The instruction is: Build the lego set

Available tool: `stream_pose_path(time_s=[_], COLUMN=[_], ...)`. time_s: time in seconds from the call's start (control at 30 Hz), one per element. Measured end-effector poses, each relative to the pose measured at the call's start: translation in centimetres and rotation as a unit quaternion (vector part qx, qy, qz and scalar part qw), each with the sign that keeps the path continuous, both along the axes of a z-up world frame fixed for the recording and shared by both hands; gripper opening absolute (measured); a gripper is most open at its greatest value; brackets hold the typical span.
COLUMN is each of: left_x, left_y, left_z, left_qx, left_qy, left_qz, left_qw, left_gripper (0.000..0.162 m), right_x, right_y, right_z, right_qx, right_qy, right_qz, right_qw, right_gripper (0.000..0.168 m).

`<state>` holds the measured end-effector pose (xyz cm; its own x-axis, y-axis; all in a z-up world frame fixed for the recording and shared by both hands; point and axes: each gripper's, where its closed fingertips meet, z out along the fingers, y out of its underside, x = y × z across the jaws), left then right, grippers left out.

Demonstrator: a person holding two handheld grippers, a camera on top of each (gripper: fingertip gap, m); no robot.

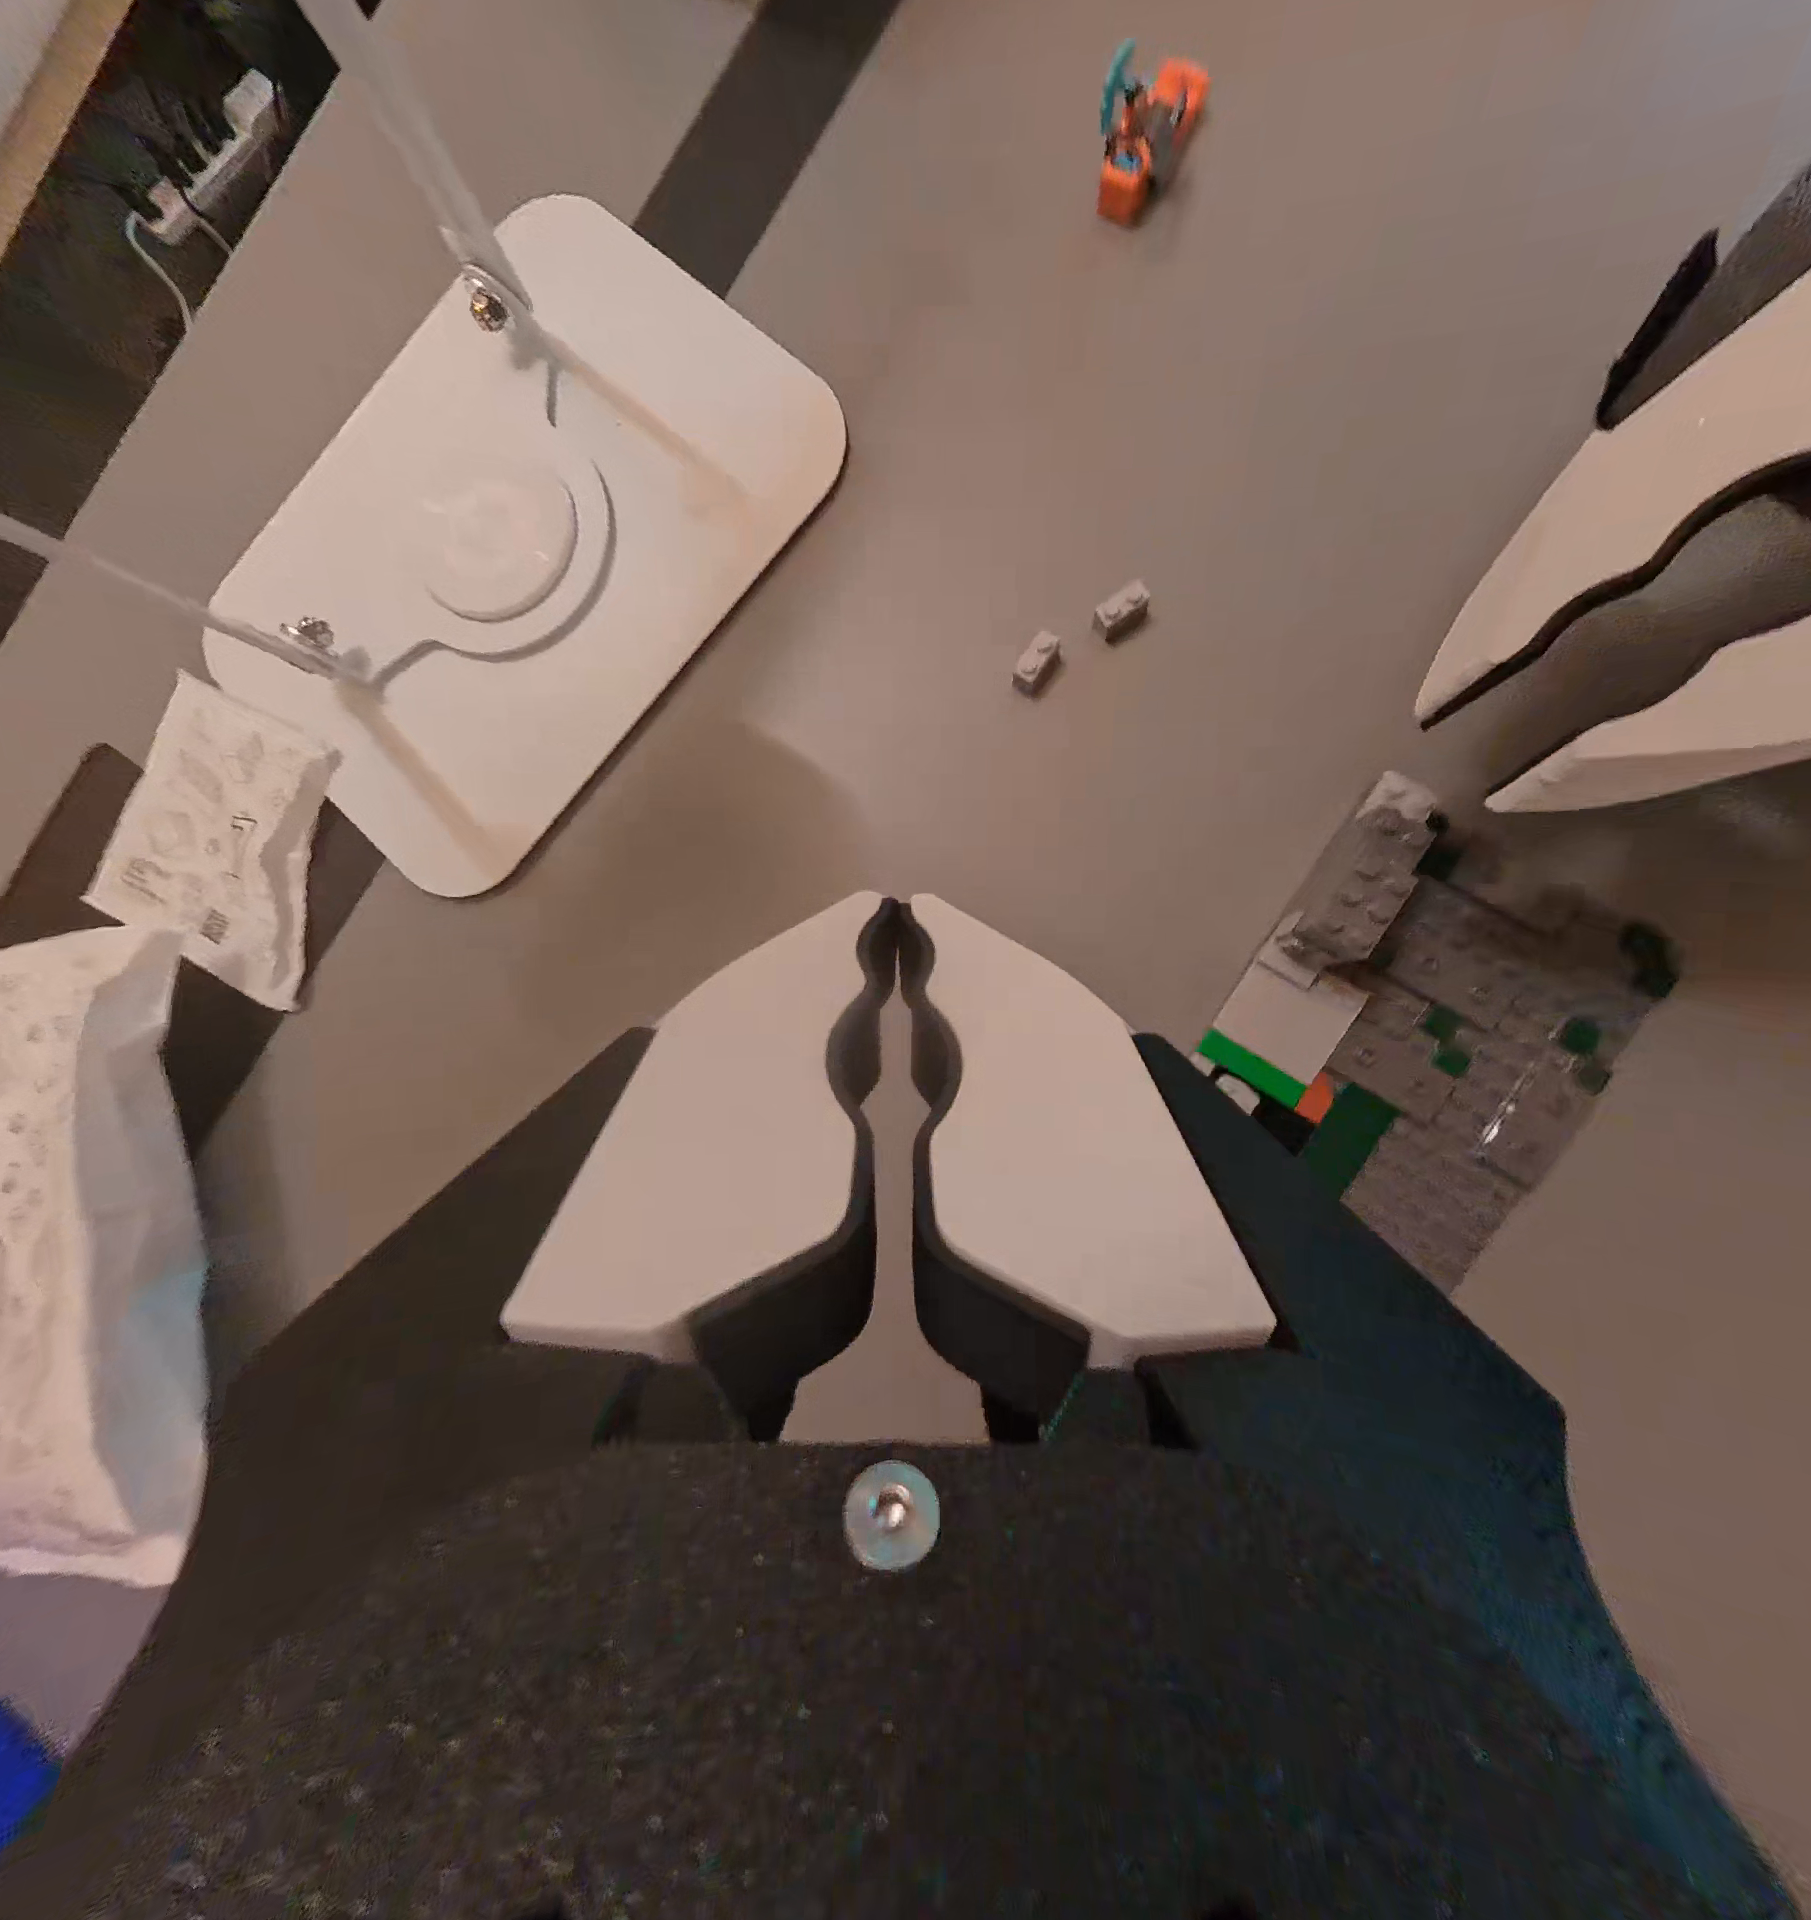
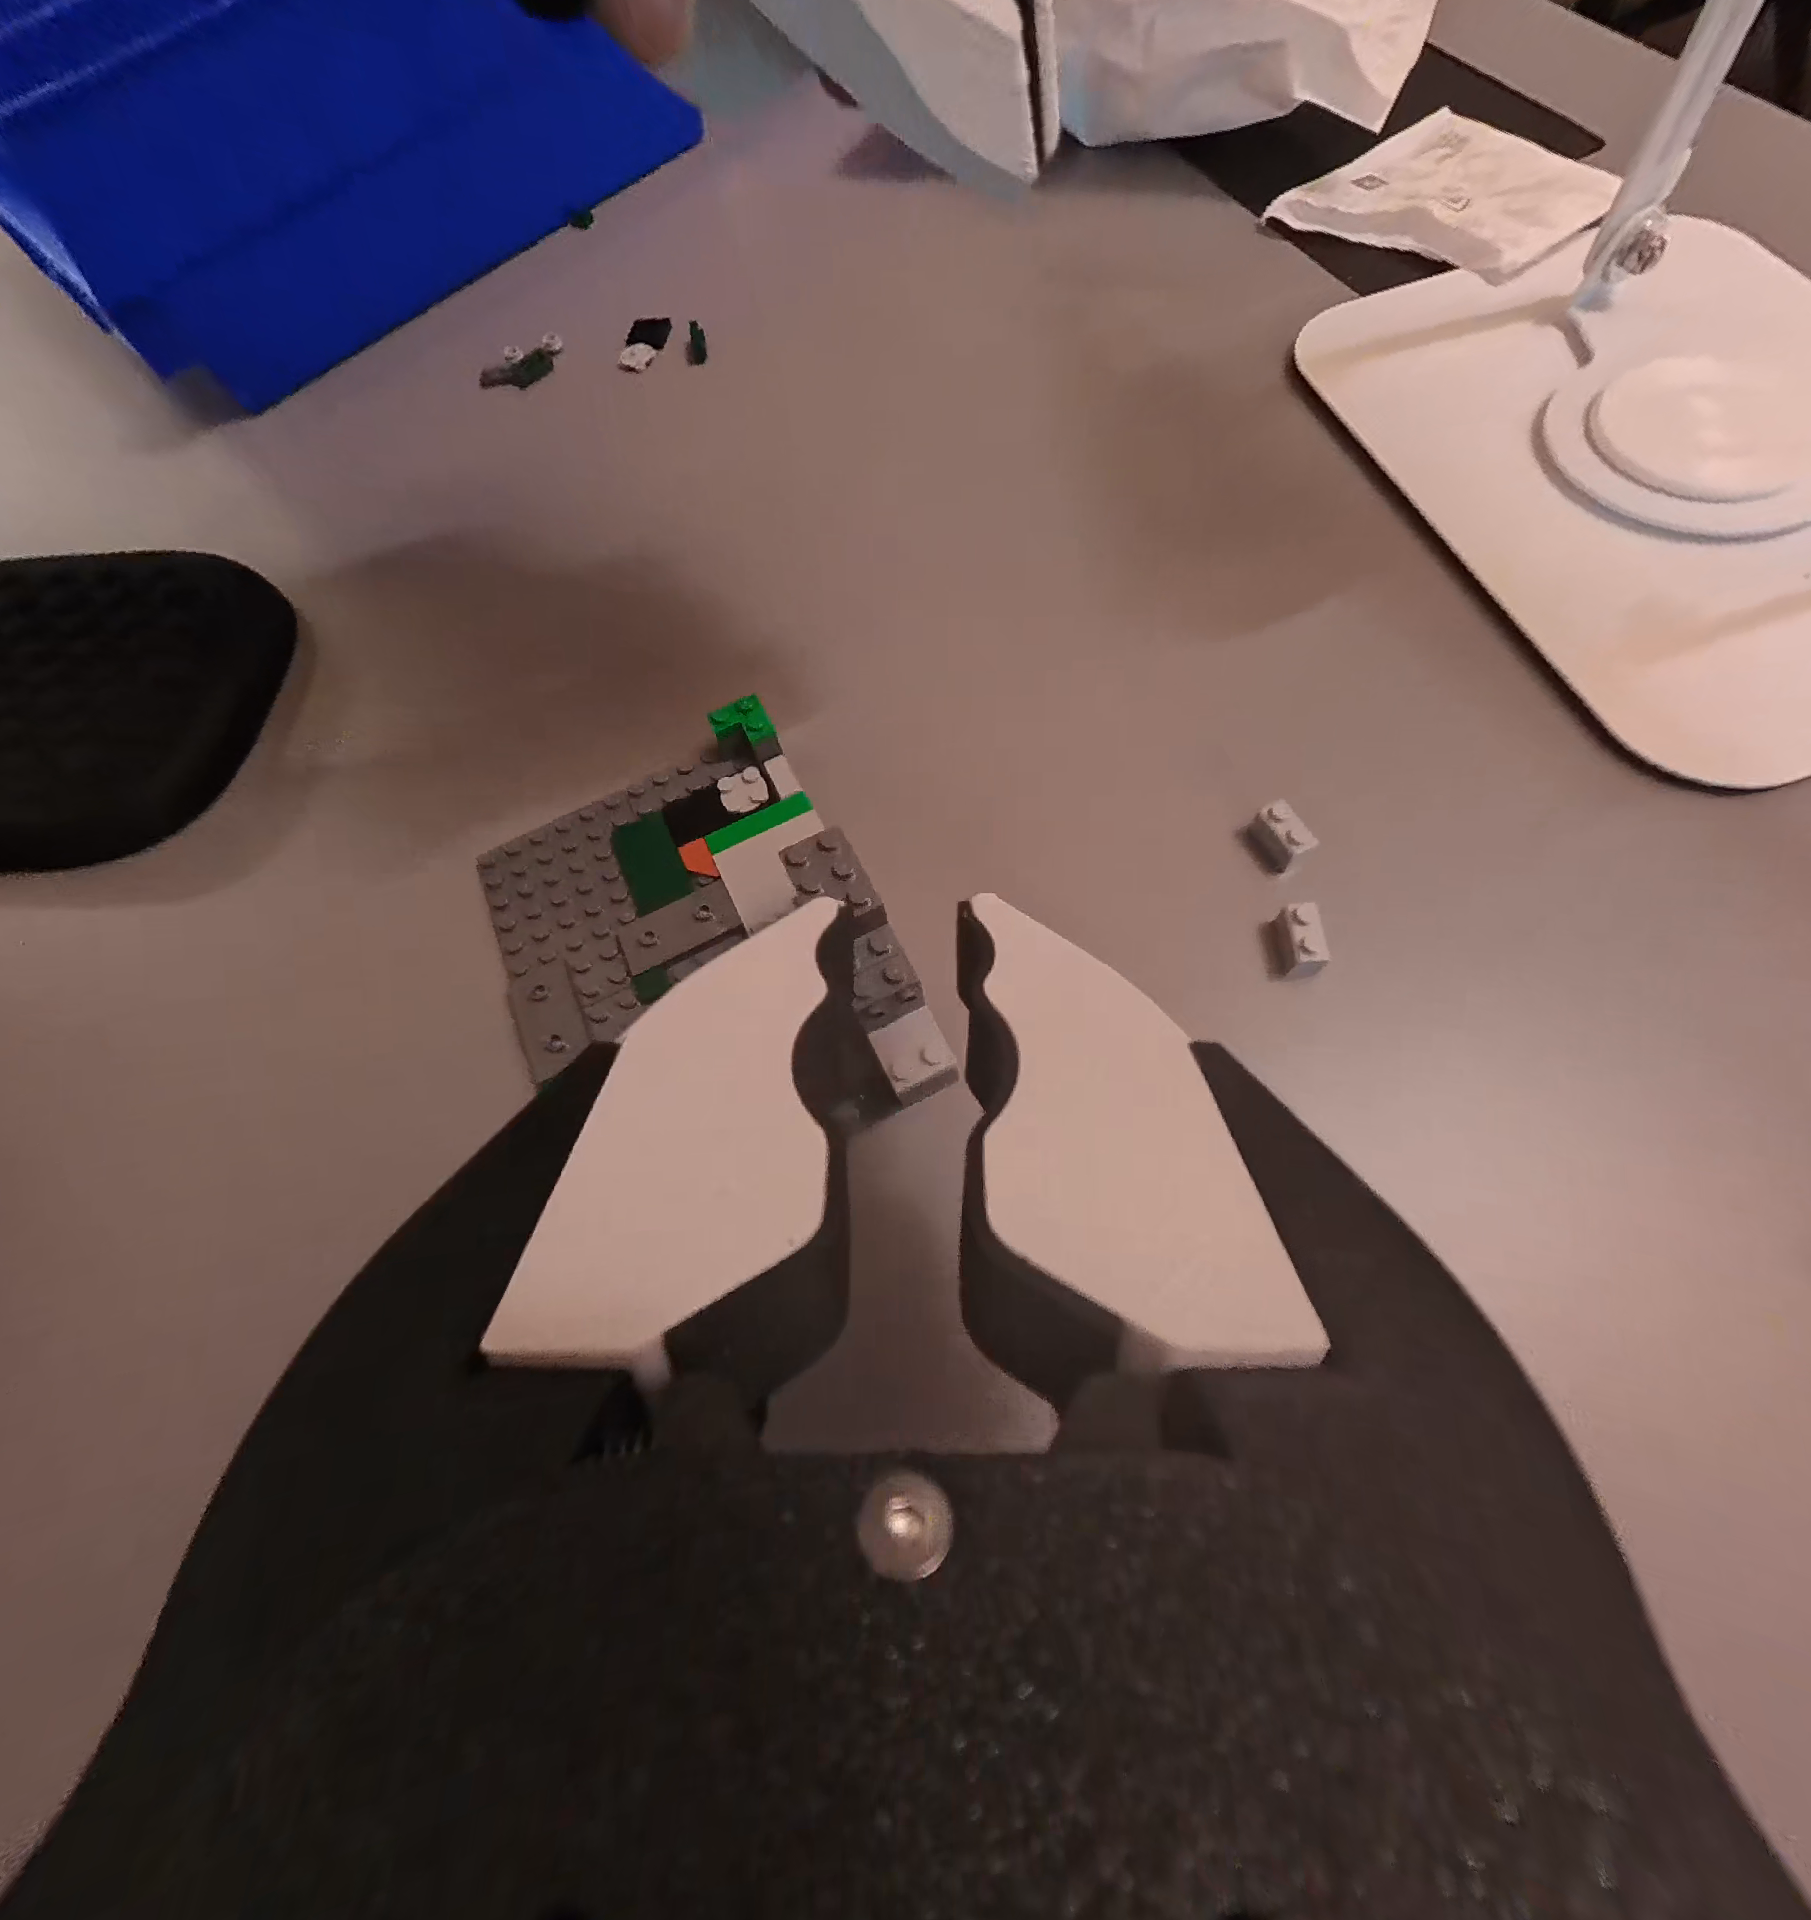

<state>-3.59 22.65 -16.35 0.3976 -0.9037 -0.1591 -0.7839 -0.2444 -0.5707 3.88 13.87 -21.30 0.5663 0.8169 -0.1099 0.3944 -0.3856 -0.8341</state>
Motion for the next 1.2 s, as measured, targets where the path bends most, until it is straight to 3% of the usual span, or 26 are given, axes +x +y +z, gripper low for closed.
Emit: stream_pose_path(time_s=[0.37,0.47,0.57,0.9,1.2], left_x=[0.6,1.1,2.0,1.8,1.0], left_y=[-1.0,-1.2,-1.5,-1.7,-1.5], left_z=[2.6,3.0,3.0,-0.3,-5.0], left_qx=[0.034,0.022,-0.012,-0.036,-0.013], left_qy=[0.071,0.052,-0.022,-0.176,-0.169], left_qz=[-0.042,-0.047,-0.039,0.016,0.035], left_qw=[0.996,0.997,0.999,0.984,0.985], left_gripper=[0.0,0.0,0.0,0.0,0.0], right_x=[-1.6,-1.5,-0.9,3.5,4.0], right_y=[-0.4,0.5,2.0,7.4,9.0], right_z=[-1.3,-0.9,-0.4,-3.0,-6.5], right_qx=[0.0,0.008,0.022,0.064,0.016], right_qy=[-0.024,-0.037,-0.048,-0.174,-0.205], right_qz=[-0.027,-0.043,-0.074,-0.087,-0.061], right_qw=[0.999,0.998,0.996,0.979,0.977], right_gripper=[0.018,0.018,0.018,0.022,0.017])
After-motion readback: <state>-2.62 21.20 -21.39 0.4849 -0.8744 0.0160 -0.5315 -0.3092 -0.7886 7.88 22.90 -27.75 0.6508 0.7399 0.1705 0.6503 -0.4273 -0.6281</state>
